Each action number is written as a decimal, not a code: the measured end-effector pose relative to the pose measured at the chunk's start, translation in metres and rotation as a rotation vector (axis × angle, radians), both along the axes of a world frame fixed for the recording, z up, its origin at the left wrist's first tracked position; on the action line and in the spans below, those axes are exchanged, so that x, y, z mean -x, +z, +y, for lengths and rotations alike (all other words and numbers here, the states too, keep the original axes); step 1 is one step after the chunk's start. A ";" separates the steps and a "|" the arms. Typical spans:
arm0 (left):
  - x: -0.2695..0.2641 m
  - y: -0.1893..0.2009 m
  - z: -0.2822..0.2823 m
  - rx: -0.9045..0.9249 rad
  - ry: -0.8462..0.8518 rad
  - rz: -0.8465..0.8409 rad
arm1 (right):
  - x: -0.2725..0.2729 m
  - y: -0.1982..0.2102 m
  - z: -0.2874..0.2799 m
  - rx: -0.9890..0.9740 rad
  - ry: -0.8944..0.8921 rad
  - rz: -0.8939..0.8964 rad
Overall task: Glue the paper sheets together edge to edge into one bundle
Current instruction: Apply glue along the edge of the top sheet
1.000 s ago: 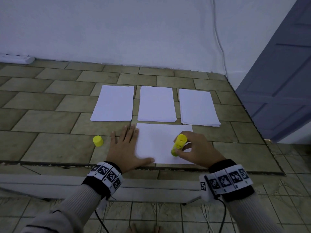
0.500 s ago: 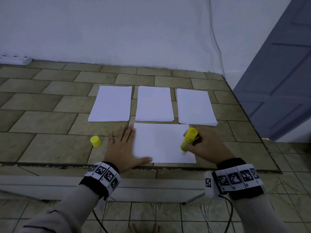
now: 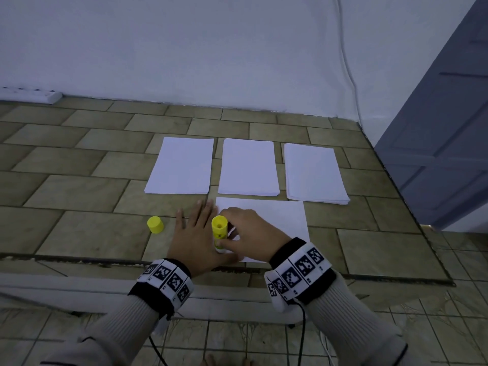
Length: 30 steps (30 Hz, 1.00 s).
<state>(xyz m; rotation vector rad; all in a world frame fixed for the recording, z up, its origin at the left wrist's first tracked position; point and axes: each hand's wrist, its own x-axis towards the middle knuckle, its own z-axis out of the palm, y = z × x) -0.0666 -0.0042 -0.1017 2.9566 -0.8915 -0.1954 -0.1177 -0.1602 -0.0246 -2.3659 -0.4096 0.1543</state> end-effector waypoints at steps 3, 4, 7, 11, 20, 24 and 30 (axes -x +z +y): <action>0.002 0.003 -0.001 0.020 0.010 0.023 | -0.010 0.003 -0.002 0.049 0.018 -0.005; 0.002 0.003 -0.001 0.019 0.011 0.025 | -0.014 0.005 -0.003 0.052 0.024 -0.011; 0.002 0.004 0.000 0.021 0.020 0.027 | -0.031 0.009 -0.009 0.070 0.002 -0.009; 0.001 0.004 0.001 0.010 0.042 0.051 | -0.059 0.006 -0.017 0.078 -0.117 -0.009; 0.002 0.007 0.001 0.034 0.035 0.051 | -0.071 0.005 -0.027 0.026 -0.261 -0.013; 0.002 0.005 0.001 0.024 0.043 0.048 | -0.032 0.007 -0.044 -0.055 -0.276 0.017; 0.002 0.007 0.001 -0.009 0.035 0.030 | 0.027 -0.001 -0.068 -0.156 -0.245 0.028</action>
